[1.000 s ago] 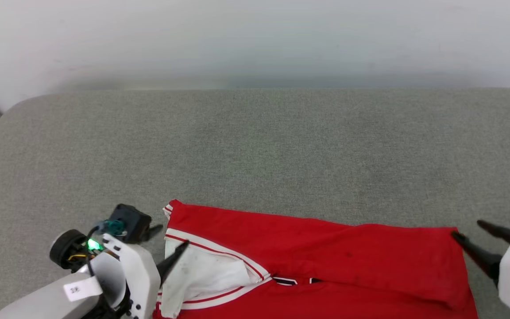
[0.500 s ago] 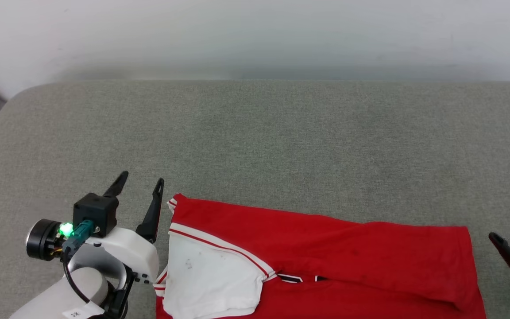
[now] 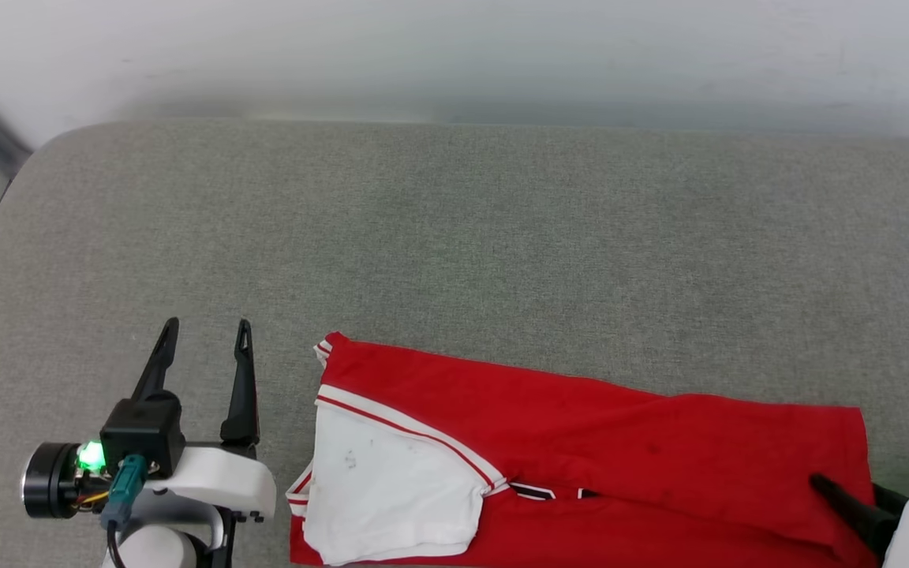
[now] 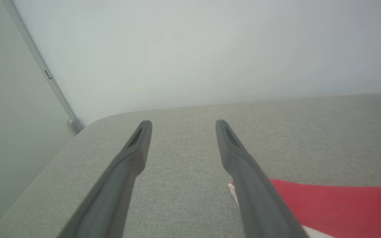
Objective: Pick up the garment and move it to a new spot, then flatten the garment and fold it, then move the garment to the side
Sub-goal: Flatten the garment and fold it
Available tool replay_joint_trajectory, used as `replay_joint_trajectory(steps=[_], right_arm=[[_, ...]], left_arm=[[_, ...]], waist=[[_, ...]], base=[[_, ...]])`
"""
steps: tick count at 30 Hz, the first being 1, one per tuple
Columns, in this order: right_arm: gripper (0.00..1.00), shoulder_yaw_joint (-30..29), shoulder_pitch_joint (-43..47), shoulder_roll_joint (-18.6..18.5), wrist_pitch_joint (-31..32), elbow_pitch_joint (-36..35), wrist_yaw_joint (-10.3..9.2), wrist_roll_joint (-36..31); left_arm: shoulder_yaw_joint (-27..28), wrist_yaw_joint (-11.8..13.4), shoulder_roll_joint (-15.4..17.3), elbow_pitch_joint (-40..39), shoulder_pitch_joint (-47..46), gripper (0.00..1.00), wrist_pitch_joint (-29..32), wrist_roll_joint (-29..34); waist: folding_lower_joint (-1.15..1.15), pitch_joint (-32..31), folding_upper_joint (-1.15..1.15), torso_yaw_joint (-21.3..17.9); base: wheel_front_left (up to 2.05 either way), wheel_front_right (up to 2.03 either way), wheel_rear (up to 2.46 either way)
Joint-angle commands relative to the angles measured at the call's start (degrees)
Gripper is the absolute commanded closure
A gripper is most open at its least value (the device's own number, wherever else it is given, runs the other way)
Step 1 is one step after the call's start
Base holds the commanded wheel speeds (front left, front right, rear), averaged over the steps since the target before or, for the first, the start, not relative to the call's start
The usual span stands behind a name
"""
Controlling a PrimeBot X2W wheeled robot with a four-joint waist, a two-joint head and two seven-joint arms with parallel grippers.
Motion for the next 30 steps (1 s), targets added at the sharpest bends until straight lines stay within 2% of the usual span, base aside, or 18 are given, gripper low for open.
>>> replay_joint_trajectory(steps=[1,4,5,10,11,12,13,23,30], right_arm=[[0.0,0.7,1.2,0.9,1.0,0.0,-0.02,1.4],[0.0,2.4,1.8,2.0,3.2,-0.6,-0.02,3.9],[0.0,3.2,2.1,2.4,3.9,-0.8,-0.02,4.8],[0.0,5.0,1.3,3.0,3.5,-0.3,-0.01,4.8],[0.58,5.0,0.9,3.1,2.9,0.0,-0.01,4.7],[0.96,5.2,0.6,3.4,2.9,0.2,-0.01,5.1],[1.0,5.6,0.4,3.6,3.0,0.2,-0.01,5.3],[1.0,5.3,-2.1,0.7,-0.5,1.4,-0.05,6.1],[1.0,3.2,-2.2,-3.8,-1.4,3.1,-0.05,6.2]], left_arm=[[1.4,-0.7,-1.1,0.0,1.3,0.0,-0.3,1.5],[4.6,-2.3,-3.8,0.3,3.2,0.0,-0.3,4.5],[6.5,-3.4,-5.6,0.5,4.2,0.0,-0.3,6.5],[10.4,-5.7,-9.8,0.7,6.3,0.0,-0.3,11.1],[11.1,-6.2,-10.6,0.6,6.7,0.0,-0.3,12.1],[11.8,-6.5,-11.5,0.5,7.0,0.0,-0.3,13.0],[12.4,-6.9,-12.2,0.5,7.5,0.0,-0.3,13.8],[17.0,-10.2,-18.5,0.8,10.2,0.0,-0.3,21.0],[19.2,-12.1,-20.4,0.9,11.5,0.0,-0.3,23.7]], waist=[[0.0,0.1,0.0,0.3],[0.0,0.1,0.0,0.7],[0.0,0.2,0.0,0.8],[0.0,0.3,0.0,1.1],[0.0,0.3,0.0,1.2],[0.0,0.2,0.0,1.2],[0.0,0.2,0.0,1.2],[0.0,-0.7,0.0,1.3],[0.0,-2.0,0.0,1.1]], base=[[0.0,0.0,0.0],[0.0,0.0,0.0],[0.0,0.0,0.0],[0.0,0.0,0.0],[0.0,0.0,0.0],[0.0,0.0,0.0],[0.0,0.0,0.0],[0.0,0.0,0.0],[0.0,0.0,0.0]])
